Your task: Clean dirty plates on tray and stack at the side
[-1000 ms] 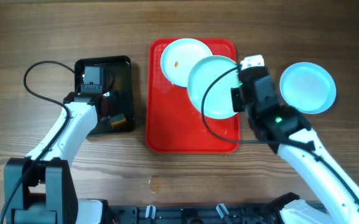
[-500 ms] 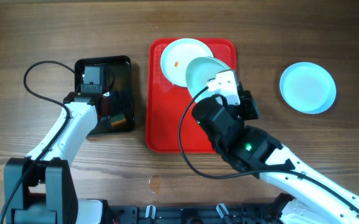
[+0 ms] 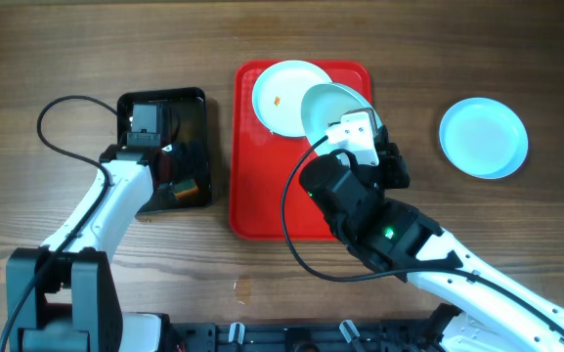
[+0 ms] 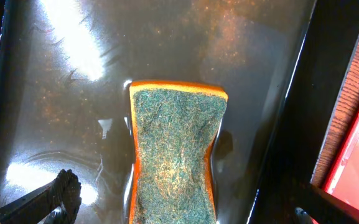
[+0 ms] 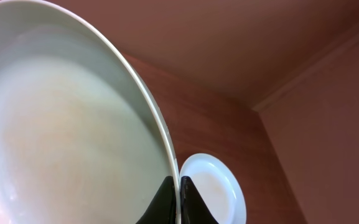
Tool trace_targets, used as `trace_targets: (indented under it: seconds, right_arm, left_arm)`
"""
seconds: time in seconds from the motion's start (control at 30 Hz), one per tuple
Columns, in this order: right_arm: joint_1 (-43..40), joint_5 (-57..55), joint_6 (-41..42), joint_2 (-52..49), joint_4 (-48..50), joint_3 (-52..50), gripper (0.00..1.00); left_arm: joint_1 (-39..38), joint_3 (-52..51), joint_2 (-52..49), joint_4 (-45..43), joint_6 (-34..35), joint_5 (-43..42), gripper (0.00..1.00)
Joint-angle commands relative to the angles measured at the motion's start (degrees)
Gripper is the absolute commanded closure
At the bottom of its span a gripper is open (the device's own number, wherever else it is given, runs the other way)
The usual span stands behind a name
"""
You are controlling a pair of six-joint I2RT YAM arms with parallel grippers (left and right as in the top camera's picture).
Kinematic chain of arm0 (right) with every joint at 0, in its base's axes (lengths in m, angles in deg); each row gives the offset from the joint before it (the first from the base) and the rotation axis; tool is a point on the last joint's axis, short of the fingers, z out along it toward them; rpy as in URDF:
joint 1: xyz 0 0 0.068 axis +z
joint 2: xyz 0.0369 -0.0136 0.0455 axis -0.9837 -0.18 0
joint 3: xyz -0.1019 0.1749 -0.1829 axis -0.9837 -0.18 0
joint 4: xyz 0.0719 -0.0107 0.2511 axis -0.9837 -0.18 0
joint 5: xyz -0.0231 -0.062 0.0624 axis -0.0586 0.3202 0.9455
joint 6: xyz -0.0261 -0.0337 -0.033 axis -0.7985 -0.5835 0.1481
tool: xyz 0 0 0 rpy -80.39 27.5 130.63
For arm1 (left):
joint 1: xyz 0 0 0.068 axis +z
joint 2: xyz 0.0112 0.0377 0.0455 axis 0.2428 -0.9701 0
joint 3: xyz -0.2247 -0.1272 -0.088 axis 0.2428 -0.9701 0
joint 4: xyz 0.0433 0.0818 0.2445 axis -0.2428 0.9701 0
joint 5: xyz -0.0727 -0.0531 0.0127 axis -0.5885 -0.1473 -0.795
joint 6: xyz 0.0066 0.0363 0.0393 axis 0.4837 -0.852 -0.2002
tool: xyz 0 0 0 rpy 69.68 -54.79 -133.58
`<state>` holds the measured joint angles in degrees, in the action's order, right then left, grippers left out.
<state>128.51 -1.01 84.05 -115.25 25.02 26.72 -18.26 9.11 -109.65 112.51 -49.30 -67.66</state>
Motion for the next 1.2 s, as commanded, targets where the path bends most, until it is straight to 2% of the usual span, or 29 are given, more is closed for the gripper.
trace_targets:
  seconds: [0.0, 0.33, 0.77, 0.87, 0.97, 1.17]
  right_arm:
    - [0.2, -2.3, -0.3, 1.1, 0.7, 0.0, 0.96]
    - [0.2, -3.7, -3.4, 1.1, 1.4, 0.0, 0.96]
    - [0.2, -3.2, -2.5, 1.1, 1.7, 0.0, 0.96]
    - [-0.2, 0.1, 1.3, 1.1, 1.0, 0.0, 0.95]
    - [-2.6, 12.1, 10.3, 1.1, -3.0, 0.0, 0.96]
    - [-15.0, 31.9, 27.1, 1.1, -9.0, 0.0, 0.96]
  left_arm:
    - [0.2, -0.1, 0.0, 0.0, -0.7, -0.2, 0.0]
    - [0.2, -0.1, 0.0, 0.0, -0.7, -0.2, 0.0]
    - [0.2, -0.1, 0.0, 0.0, -0.7, -0.3, 0.0]
    - [0.2, -0.1, 0.0, 0.0, -0.7, -0.2, 0.0]
    - [0.2, -0.1, 0.0, 0.0, -0.7, -0.2, 0.0]
    - [0.2, -0.1, 0.0, 0.0, -0.7, -0.2, 0.0]
